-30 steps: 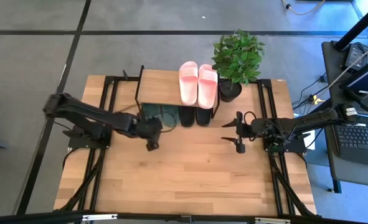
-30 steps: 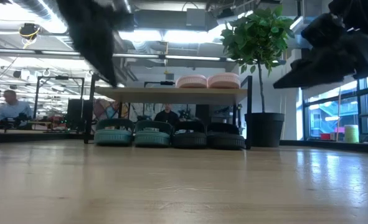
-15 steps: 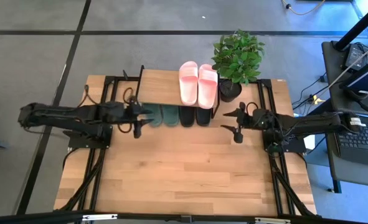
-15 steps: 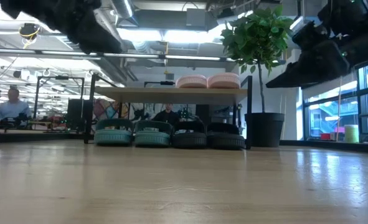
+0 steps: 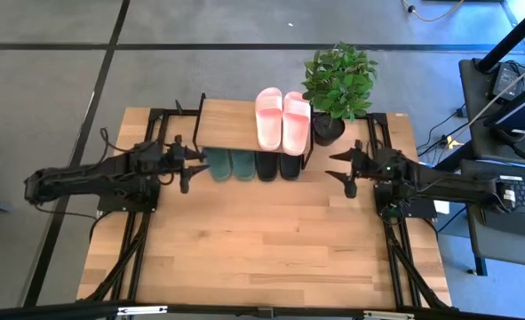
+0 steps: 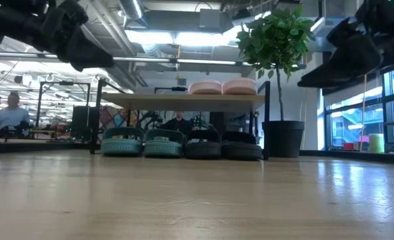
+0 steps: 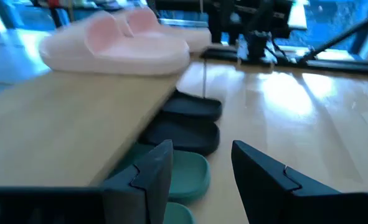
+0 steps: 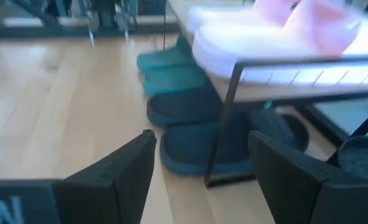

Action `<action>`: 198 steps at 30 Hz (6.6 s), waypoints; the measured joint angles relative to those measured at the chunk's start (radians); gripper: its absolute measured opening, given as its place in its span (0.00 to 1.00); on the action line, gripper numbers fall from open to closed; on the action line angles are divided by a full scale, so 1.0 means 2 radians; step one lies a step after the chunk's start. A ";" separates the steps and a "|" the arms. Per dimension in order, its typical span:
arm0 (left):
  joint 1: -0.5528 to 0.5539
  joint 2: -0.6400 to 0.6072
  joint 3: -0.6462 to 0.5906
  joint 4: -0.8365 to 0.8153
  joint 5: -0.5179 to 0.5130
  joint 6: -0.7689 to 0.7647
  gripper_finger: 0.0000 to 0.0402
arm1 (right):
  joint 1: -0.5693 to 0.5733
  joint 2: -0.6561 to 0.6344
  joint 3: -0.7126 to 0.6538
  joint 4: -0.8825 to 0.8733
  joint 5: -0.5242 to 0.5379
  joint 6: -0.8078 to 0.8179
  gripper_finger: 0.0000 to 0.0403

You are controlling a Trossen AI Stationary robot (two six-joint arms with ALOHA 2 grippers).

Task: Pick and place slides into the shelf
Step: Return to Home Position

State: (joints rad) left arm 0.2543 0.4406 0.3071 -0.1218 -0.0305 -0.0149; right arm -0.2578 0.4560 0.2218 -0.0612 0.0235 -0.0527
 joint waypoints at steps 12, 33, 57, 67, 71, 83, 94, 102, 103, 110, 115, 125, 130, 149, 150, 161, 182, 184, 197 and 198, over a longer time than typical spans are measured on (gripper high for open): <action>0.028 -0.137 -0.003 -0.084 0.014 -0.003 0.39 | 0.000 -0.194 0.000 -0.122 0.000 0.012 0.64; 0.027 -0.219 -0.093 -0.016 0.048 -0.017 0.39 | 0.000 -0.227 0.000 -0.110 0.010 0.008 0.64; 0.027 -0.219 -0.150 0.068 0.013 -0.022 0.39 | -0.001 -0.223 -0.105 0.038 0.004 0.018 0.64; 0.027 -0.217 -0.150 0.068 0.003 0.037 0.39 | -0.001 -0.223 -0.105 0.039 0.010 -0.019 0.64; 0.027 -0.217 -0.150 0.068 0.003 0.037 0.39 | -0.001 -0.223 -0.105 0.039 0.010 -0.017 0.64; 0.027 -0.217 -0.150 0.067 0.003 0.038 0.39 | -0.001 -0.223 -0.105 0.039 0.010 0.025 0.64; 0.027 -0.217 -0.150 0.067 0.003 0.038 0.39 | -0.001 -0.223 -0.105 0.039 0.010 0.025 0.64; 0.027 -0.217 -0.150 0.067 0.003 0.038 0.39 | -0.001 -0.223 -0.105 0.039 0.010 0.024 0.64; 0.027 -0.217 -0.150 0.067 0.003 0.038 0.39 | -0.001 -0.223 -0.105 0.039 0.010 0.024 0.64; 0.027 -0.217 -0.150 0.067 0.003 0.038 0.39 | -0.001 -0.223 -0.105 0.039 0.010 0.025 0.64; 0.027 -0.217 -0.150 0.067 0.003 0.038 0.39 | -0.001 -0.223 -0.105 0.039 0.010 0.024 0.64; 0.027 -0.217 -0.150 0.067 0.003 0.038 0.39 | -0.001 -0.223 -0.105 0.039 0.010 0.024 0.64; 0.027 -0.217 -0.150 0.067 0.003 0.038 0.39 | -0.001 -0.223 -0.105 0.039 0.010 0.024 0.64; 0.027 -0.217 -0.150 0.067 0.003 0.038 0.39 | -0.001 -0.223 -0.105 0.039 0.010 0.025 0.64; 0.027 -0.217 -0.150 0.067 0.003 0.038 0.39 | -0.001 -0.223 -0.105 0.039 0.010 0.024 0.64; 0.027 -0.217 -0.150 0.067 0.003 0.038 0.39 | -0.001 -0.223 -0.105 0.039 0.010 0.024 0.64; 0.027 -0.217 -0.150 0.067 0.003 0.038 0.39 | -0.001 -0.223 -0.105 0.039 0.010 0.024 0.64; 0.027 -0.217 -0.150 0.067 0.003 0.038 0.39 | -0.001 -0.223 -0.105 0.039 0.010 0.024 0.64; 0.027 -0.217 -0.150 0.067 0.003 0.038 0.39 | -0.001 -0.223 -0.105 0.039 0.010 0.024 0.64; 0.027 -0.217 -0.150 0.067 0.003 0.038 0.39 | -0.001 -0.223 -0.105 0.039 0.010 0.024 0.64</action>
State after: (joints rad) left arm 0.3092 0.0071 0.0078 0.0128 -0.0246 0.0608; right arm -0.2599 0.0109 0.0120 0.0174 0.0425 -0.0041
